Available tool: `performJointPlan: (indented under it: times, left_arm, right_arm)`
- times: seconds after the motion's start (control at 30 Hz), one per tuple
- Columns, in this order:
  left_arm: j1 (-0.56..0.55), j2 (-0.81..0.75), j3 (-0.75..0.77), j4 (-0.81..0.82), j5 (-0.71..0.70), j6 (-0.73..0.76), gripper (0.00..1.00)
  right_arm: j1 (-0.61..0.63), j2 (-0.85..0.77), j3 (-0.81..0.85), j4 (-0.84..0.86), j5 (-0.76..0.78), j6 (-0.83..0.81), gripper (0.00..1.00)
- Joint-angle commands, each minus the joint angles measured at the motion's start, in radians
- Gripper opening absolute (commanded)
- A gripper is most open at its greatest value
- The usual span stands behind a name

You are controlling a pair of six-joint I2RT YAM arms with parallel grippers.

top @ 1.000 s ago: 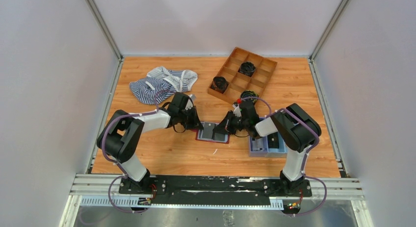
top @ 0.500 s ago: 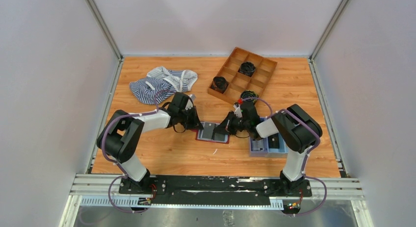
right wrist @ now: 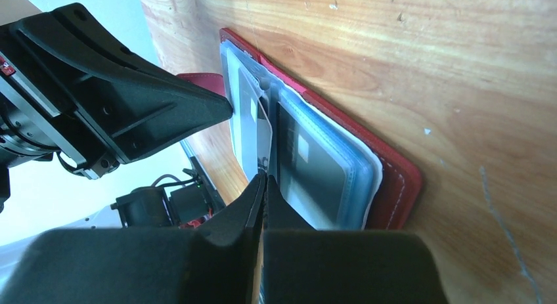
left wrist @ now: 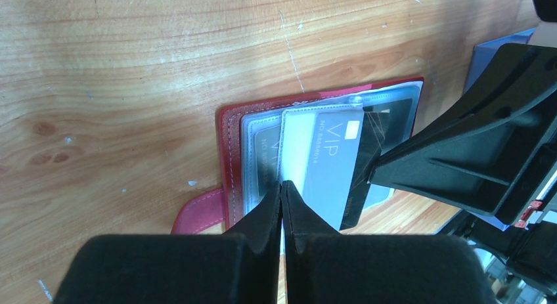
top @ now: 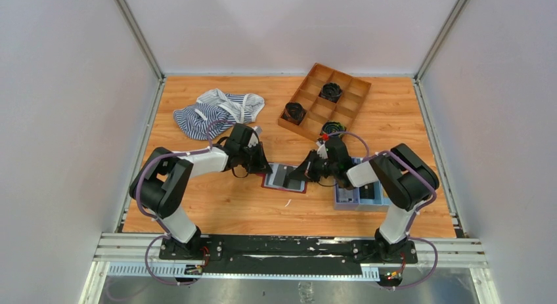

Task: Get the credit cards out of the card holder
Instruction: Remove the credit card from the card holder.

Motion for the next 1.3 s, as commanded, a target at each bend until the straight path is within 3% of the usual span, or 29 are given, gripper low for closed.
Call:
performJointPlan:
  times: [0.0,0.8,1.03,1.27]
  left_arm:
    - [0.007,0.043,-0.035,-0.114,-0.127,0.046,0.0]
    - [0.007,0.022,0.005,-0.14,-0.122,0.063,0.0]
    - [0.007,-0.012,0.028,-0.168,-0.115,0.077,0.0]
    - [0.007,-0.037,0.075,-0.209,-0.122,0.105,0.0]
  right_arm:
    - [-0.009,-0.061,-0.016,-0.079,0.018,-0.041,0.0]
    - [-0.022,-0.404,0.005,-0.444,0.056,-0.21,0.0]
    - [-0.086,-0.545,0.092,-0.698,0.051,-0.348,0.0]
    - [-0.284,-0.775,0.165,-1.095,0.109,-0.533,0.0]
